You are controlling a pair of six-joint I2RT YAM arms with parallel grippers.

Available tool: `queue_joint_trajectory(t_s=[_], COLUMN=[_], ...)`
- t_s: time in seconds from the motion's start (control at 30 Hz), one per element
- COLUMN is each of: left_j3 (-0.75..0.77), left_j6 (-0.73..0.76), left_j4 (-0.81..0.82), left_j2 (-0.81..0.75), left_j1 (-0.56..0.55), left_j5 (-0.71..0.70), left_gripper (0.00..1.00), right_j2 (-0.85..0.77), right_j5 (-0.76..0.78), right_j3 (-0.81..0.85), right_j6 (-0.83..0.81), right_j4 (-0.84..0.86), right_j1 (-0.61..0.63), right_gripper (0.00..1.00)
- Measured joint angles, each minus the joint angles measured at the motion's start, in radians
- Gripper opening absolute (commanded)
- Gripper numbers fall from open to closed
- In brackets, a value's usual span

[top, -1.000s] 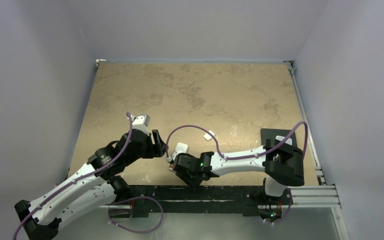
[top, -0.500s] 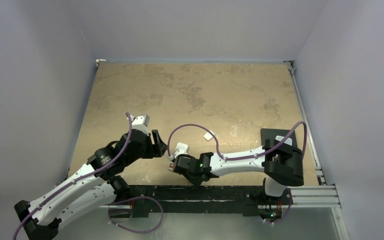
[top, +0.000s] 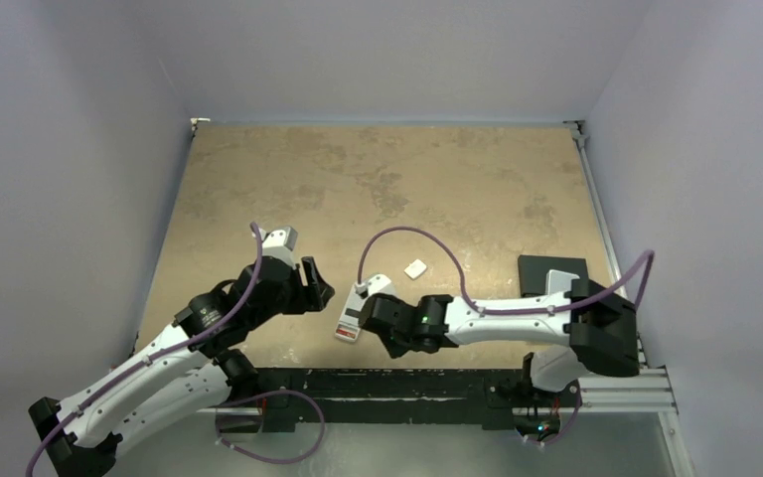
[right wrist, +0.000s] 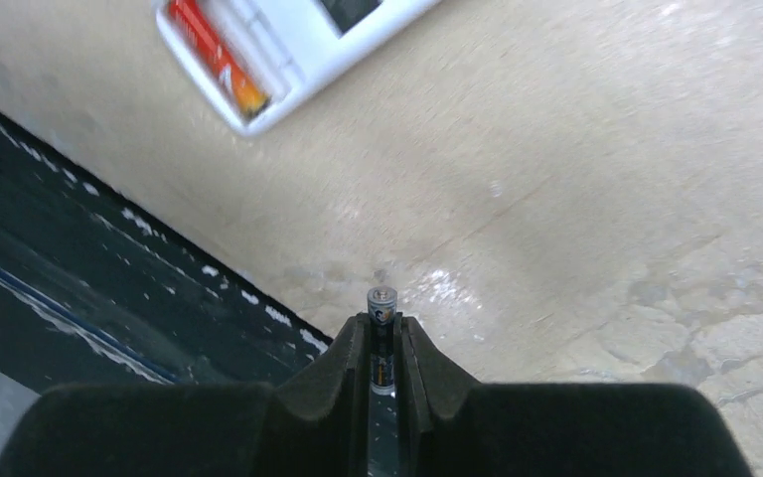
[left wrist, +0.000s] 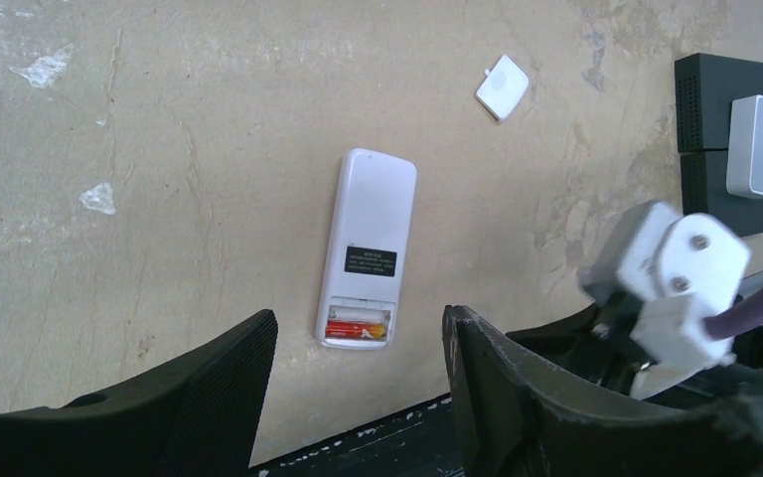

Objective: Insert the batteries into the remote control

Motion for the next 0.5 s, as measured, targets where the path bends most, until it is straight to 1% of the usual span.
queue_joint_trajectory(t_s=[0.17, 0.27, 0.5], left_j3=[0.0, 0.0, 0.0], left_j6=[0.0, 0.0, 0.0], left_j4=[0.018, 0.034, 0.075], left_j2=[0.005, 0.016, 0.047], left_j1=[0.0, 0.0, 0.0], left_j5=[0.0, 0.004, 0.019], left_gripper=[0.63, 0.63, 0.63], right_j2=[-0.135, -0.195, -0.21], right_j5=[0.006, 0.005, 0.029], right_j3=[-0.075, -0.134, -0.174], right_j6=[0.085, 0.148, 0.36], right_j4=[0.049, 0.102, 0.161], right_j1=[-0.081, -0.125, -0.145], right_gripper=[0.06, 0.0, 0.0])
